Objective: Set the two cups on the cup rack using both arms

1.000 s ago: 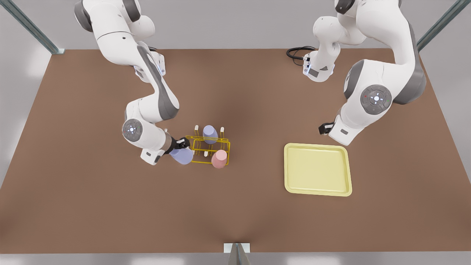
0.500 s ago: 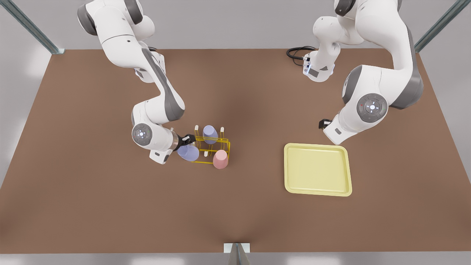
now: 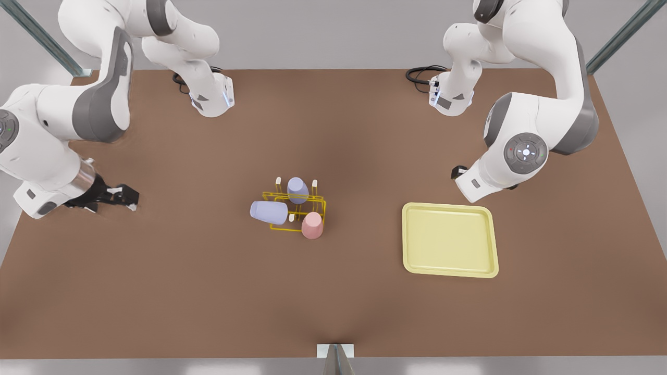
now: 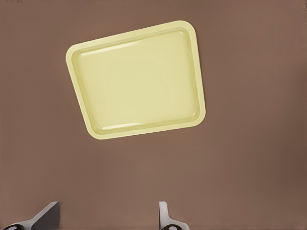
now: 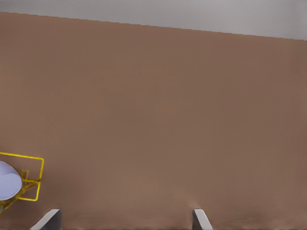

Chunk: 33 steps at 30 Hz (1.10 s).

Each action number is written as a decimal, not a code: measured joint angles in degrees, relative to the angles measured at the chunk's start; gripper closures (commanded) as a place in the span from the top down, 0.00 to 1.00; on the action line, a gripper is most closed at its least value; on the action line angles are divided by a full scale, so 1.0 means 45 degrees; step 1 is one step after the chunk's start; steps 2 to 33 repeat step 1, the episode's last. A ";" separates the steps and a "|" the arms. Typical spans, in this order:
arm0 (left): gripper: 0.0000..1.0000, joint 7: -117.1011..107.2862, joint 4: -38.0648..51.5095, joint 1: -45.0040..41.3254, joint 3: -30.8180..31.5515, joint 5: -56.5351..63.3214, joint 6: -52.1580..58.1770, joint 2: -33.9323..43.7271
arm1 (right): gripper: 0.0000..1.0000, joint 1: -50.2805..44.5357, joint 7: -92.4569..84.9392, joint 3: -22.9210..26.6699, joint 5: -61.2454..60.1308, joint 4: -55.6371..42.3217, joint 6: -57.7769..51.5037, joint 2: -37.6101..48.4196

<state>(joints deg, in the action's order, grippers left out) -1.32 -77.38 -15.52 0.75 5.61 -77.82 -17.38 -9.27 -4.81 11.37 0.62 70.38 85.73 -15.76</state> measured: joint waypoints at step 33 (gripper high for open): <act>1.00 0.0063 0.0001 0.0007 -0.0006 -0.0034 0.0000 0.0000 | 1.00 0.0120 -0.0129 0.0019 0.0215 0.0508 -0.0331 0.0529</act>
